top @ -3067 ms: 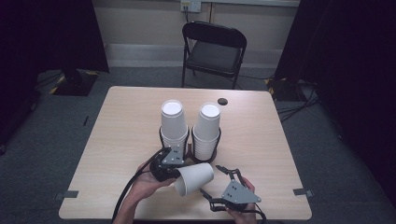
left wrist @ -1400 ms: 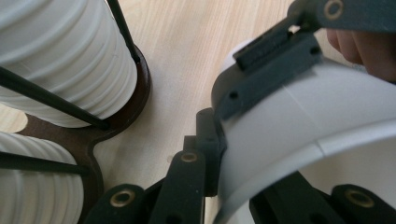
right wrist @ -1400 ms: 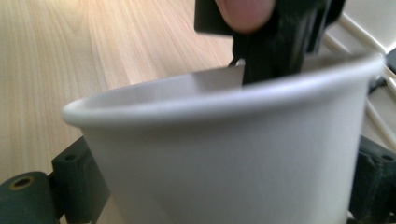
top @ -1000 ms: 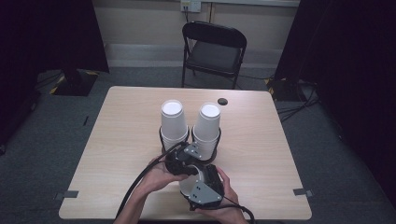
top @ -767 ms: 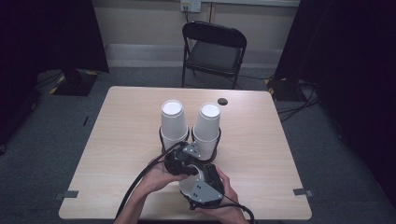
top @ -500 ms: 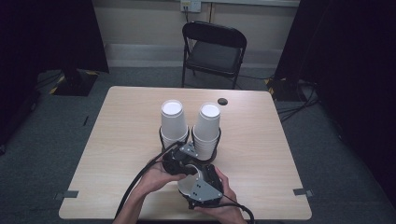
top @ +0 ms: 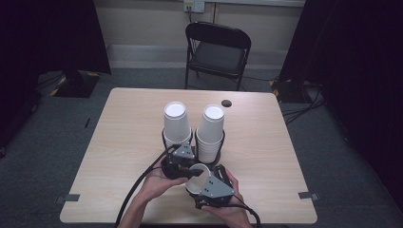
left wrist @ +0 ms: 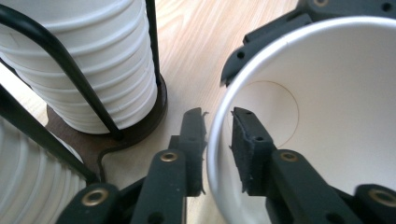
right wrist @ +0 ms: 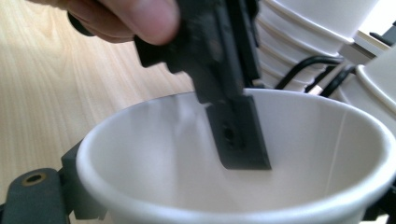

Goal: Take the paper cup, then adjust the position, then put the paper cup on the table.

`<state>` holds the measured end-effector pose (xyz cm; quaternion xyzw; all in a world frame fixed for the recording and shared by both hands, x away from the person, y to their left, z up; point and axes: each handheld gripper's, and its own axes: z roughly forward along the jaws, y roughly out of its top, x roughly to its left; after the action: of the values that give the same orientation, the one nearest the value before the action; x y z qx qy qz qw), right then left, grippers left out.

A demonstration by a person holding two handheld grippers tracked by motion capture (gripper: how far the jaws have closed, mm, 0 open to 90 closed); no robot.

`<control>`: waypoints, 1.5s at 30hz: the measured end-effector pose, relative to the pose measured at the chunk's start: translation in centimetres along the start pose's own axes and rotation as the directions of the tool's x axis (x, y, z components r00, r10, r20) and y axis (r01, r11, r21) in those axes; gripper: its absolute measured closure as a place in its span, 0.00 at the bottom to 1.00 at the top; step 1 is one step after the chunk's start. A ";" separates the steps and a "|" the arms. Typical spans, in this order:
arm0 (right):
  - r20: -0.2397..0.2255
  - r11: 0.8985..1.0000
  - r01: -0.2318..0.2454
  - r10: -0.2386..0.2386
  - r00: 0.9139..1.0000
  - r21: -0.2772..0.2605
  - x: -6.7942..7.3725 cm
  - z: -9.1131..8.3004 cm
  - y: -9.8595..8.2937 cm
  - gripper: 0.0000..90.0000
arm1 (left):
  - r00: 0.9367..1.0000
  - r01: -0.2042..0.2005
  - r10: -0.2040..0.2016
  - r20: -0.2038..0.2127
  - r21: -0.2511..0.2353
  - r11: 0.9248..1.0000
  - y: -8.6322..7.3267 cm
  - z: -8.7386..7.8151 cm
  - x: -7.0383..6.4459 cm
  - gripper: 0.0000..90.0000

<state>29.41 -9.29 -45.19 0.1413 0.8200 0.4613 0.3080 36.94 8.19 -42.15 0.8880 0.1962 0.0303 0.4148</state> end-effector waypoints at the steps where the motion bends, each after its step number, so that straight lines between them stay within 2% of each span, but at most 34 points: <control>1: 0.003 1.000 -0.009 0.009 1.000 -0.003 -0.1 -0.1 -0.1 0.12 | 1.000 0.005 -0.005 -0.013 -0.030 1.000 -0.3 -0.1 0.0 0.79; 2: 0.003 1.000 -0.009 0.009 1.000 -0.003 -0.1 -0.1 -0.1 0.12 | 1.000 0.005 -0.005 -0.013 -0.030 1.000 -0.3 -0.1 0.0 0.78; 3: 0.005 1.000 -0.028 0.028 1.000 -0.008 -0.3 -0.2 -0.3 0.13 | 0.999 0.018 -0.019 -0.026 -0.056 0.998 -0.5 -0.3 0.1 0.76; 6: 0.008 0.999 -0.051 0.051 0.999 -0.006 -0.4 -0.3 -0.5 0.13 | 0.995 0.039 -0.050 -0.087 -0.119 0.992 -0.9 -0.6 0.0 0.65; 10: 0.015 0.996 -0.087 0.087 0.996 0.007 -0.6 -0.5 -0.9 0.13 | 0.990 0.073 -0.094 -0.104 -0.189 0.979 -1.3 -1.1 0.1 0.56; 12: 0.026 0.995 -0.103 0.103 0.994 0.012 -0.8 -0.6 -1.2 0.13 | 0.990 0.073 -0.095 -0.103 -0.197 0.978 -1.4 -1.2 0.1 0.53; 13: 0.028 0.993 -0.119 0.119 0.993 0.016 -1.0 -0.7 -1.4 0.13 | 0.989 0.078 -0.103 -0.107 -0.216 0.973 -1.6 -1.4 0.0 0.51; 14: 0.031 0.992 -0.128 0.128 0.991 0.014 -1.1 -0.7 -1.5 0.13 | 0.989 0.078 -0.103 -0.107 -0.216 0.973 -1.6 -1.4 0.0 0.49; 16: 0.038 0.989 -0.146 0.146 0.989 0.012 -1.4 -0.8 -1.7 0.13 | 0.984 0.082 -0.117 -0.133 -0.242 0.967 -1.8 -1.7 -0.1 0.46; 17: 0.044 0.988 -0.153 0.153 0.987 0.014 -1.5 -0.8 -1.9 0.13 | 0.984 0.082 -0.117 -0.133 -0.242 0.967 -1.8 -1.7 -0.1 0.44; 18: 0.049 0.987 -0.159 0.158 0.986 0.020 -1.7 -0.8 -2.0 0.13 | 0.982 0.080 -0.123 -0.141 -0.272 0.959 -2.0 -2.0 -0.2 0.42; 19: 0.054 0.986 -0.167 0.166 0.985 0.022 -1.8 -0.8 -2.2 0.13 | 0.982 0.082 -0.125 -0.139 -0.281 0.956 -2.1 -2.1 -0.3 0.40; 22: 0.060 0.983 -0.180 0.179 0.982 0.022 -2.0 -0.9 -2.5 0.13 | 0.980 0.074 -0.124 -0.154 -0.291 0.954 -2.2 -2.4 -0.4 0.38; 23: 0.065 0.978 -0.209 0.207 0.976 0.016 -2.3 -1.1 -2.7 0.13 | 0.977 0.072 -0.127 -0.170 -0.299 0.952 -2.5 -2.7 -0.5 0.37; 25: 0.075 0.975 -0.222 0.221 0.972 0.013 -2.5 -1.3 -2.8 0.13 | 0.975 0.070 -0.130 -0.180 -0.309 0.949 -2.8 -3.0 -0.5 0.36; 27: 0.074 0.971 -0.240 0.239 0.968 0.007 -2.7 -1.4 -2.8 0.13 | 0.968 0.069 -0.138 -0.208 -0.306 0.950 -3.2 -3.1 -0.4 0.36; 28: 0.078 0.969 -0.248 0.247 0.966 0.002 -2.7 -1.5 -2.9 0.13 | 0.966 0.077 -0.149 -0.213 -0.314 0.946 -3.4 -3.2 -0.3 0.36; 31: 0.070 0.958 -0.285 0.285 0.956 -0.017 -3.1 -1.7 -2.9 0.13 | 0.964 0.097 -0.170 -0.204 -0.328 0.940 -4.2 -3.3 0.1 0.35; 32: 0.070 0.958 -0.285 0.285 0.956 -0.017 -3.1 -1.7 -2.9 0.13 | 0.964 0.097 -0.170 -0.204 -0.328 0.940 -4.2 -3.3 0.1 0.34; 34: 0.071 0.947 -0.319 0.321 0.944 -0.035 -3.6 -1.9 -3.0 0.13 | 0.958 0.091 -0.172 -0.230 -0.324 0.942 -5.0 -3.2 0.5 0.33; 35: 0.070 0.945 -0.323 0.326 0.943 -0.043 -3.7 -1.9 -3.1 0.13 | 0.957 0.099 -0.181 -0.227 -0.329 0.939 -5.3 -3.2 0.6 0.32; 37: 0.074 0.940 -0.338 0.340 0.937 -0.047 -4.0 -2.0 -3.1 0.13 | 0.951 0.109 -0.197 -0.239 -0.338 0.935 -5.9 -3.2 0.6 0.30; 38: 0.074 0.940 -0.338 0.340 0.937 -0.047 -4.0 -2.0 -3.1 0.13 | 0.951 0.109 -0.197 -0.239 -0.338 0.935 -5.9 -3.2 0.6 0.30; 39: 0.079 0.933 -0.356 0.359 0.930 -0.056 -4.2 -2.2 -3.2 0.13 | 0.947 0.114 -0.205 -0.247 -0.337 0.935 -6.5 -3.2 0.6 0.29; 40: 0.084 0.931 -0.360 0.364 0.928 -0.058 -4.3 -2.3 -3.2 0.13 | 0.944 0.111 -0.204 -0.258 -0.335 0.936 -6.8 -3.2 0.6 0.27; 41: 0.086 0.931 -0.361 0.365 0.927 -0.062 -4.4 -2.4 -3.3 0.13 | 0.941 0.112 -0.209 -0.265 -0.340 0.934 -7.1 -3.2 0.6 0.25; 42: 0.087 0.928 -0.367 0.371 0.924 -0.065 -4.6 -2.5 -3.3 0.13 | 0.939 0.122 -0.223 -0.261 -0.352 0.928 -7.4 -3.2 0.6 0.25; 43: 0.087 0.925 -0.373 0.378 0.922 -0.071 -4.8 -2.6 -3.4 0.13 | 0.940 0.124 -0.227 -0.253 -0.366 0.922 -7.8 -3.2 0.6 0.24; 44: 0.089 0.922 -0.379 0.385 0.919 -0.077 -5.0 -2.7 -3.4 0.13 | 0.938 0.131 -0.238 -0.254 -0.375 0.918 -8.1 -3.2 0.7 0.23; 45: 0.090 0.917 -0.390 0.397 0.914 -0.082 -5.2 -2.7 -3.5 0.13 | 0.931 0.133 -0.248 -0.268 -0.383 0.914 -8.3 -3.1 0.7 0.23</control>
<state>31.81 -15.64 -45.14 0.3177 0.7428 0.5311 0.2556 34.21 15.55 -46.40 0.7578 0.3367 0.1638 0.5343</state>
